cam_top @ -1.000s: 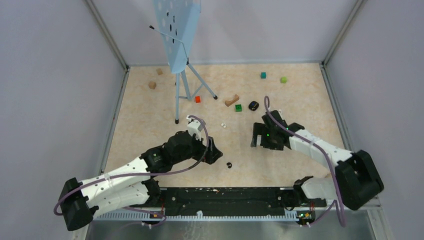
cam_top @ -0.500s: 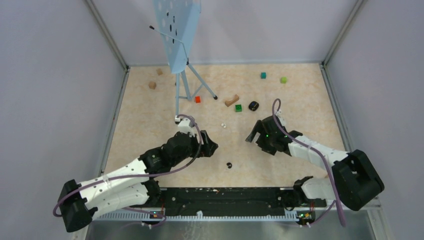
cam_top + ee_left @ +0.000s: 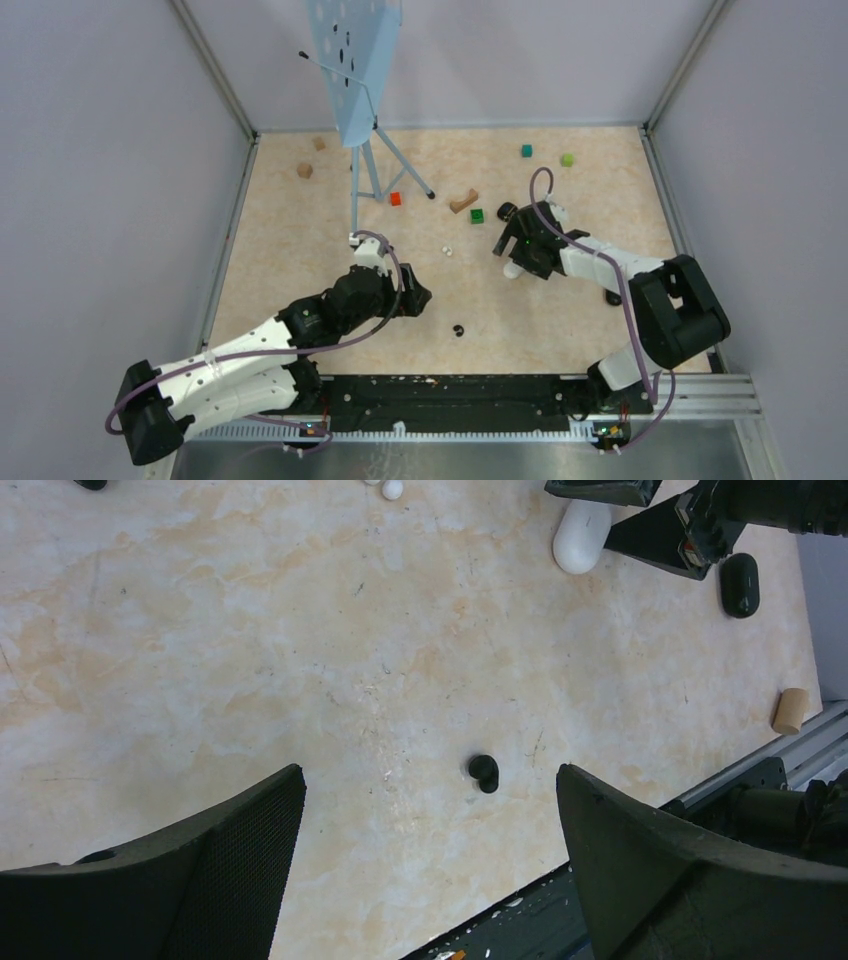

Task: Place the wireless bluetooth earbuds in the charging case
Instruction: Move the charging case to the center of the board, then pick up the charging case from the center of the board.

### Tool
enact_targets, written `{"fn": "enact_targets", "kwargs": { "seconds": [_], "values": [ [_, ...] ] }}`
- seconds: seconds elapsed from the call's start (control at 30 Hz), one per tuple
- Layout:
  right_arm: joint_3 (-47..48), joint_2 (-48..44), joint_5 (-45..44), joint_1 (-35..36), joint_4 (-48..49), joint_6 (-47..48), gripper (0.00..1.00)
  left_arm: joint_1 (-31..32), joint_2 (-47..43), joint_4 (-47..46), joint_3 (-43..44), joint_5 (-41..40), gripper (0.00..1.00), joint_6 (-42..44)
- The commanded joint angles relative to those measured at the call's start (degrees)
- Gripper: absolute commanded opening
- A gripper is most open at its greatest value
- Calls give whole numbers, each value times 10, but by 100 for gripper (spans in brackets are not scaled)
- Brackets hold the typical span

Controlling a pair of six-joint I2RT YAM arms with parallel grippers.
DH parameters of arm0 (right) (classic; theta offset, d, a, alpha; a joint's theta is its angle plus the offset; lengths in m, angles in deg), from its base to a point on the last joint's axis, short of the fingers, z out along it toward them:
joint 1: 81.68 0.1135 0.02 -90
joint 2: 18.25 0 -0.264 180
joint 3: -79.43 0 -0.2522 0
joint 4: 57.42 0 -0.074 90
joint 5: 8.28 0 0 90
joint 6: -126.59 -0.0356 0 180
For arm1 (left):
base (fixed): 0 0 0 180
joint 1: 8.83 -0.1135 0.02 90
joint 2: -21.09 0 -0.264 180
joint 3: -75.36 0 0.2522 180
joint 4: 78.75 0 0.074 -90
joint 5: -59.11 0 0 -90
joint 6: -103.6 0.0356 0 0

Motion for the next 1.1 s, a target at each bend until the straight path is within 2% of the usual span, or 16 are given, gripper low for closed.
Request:
{"fn": "enact_targets", "kwargs": {
  "seconds": [0.0,0.13,0.33,0.57,0.63,0.7,0.83,0.93,1.07],
  "values": [
    [16,8,-40,-1,-60,15,92,1,1,-27,2,9,99,10],
    [25,14,-68,12,-97,20,83,2,16,-31,4,22,99,14],
    [27,20,-67,22,-96,24,63,1,19,-28,11,23,99,17],
    [53,35,-83,62,-118,32,67,1,20,-26,10,28,99,14],
    [57,40,-95,69,-123,32,64,1,21,-26,11,29,99,13],
    [54,41,-90,71,-120,35,53,1,22,-22,13,27,99,9],
    [47,23,-65,71,-110,50,40,1,21,-14,13,8,99,-9],
    [23,-14,-12,71,-68,78,36,-1,26,-23,15,23,99,-16],
    [-29,-93,105,71,16,115,34,-12,46,-48,25,74,99,-28]
  ]
}}
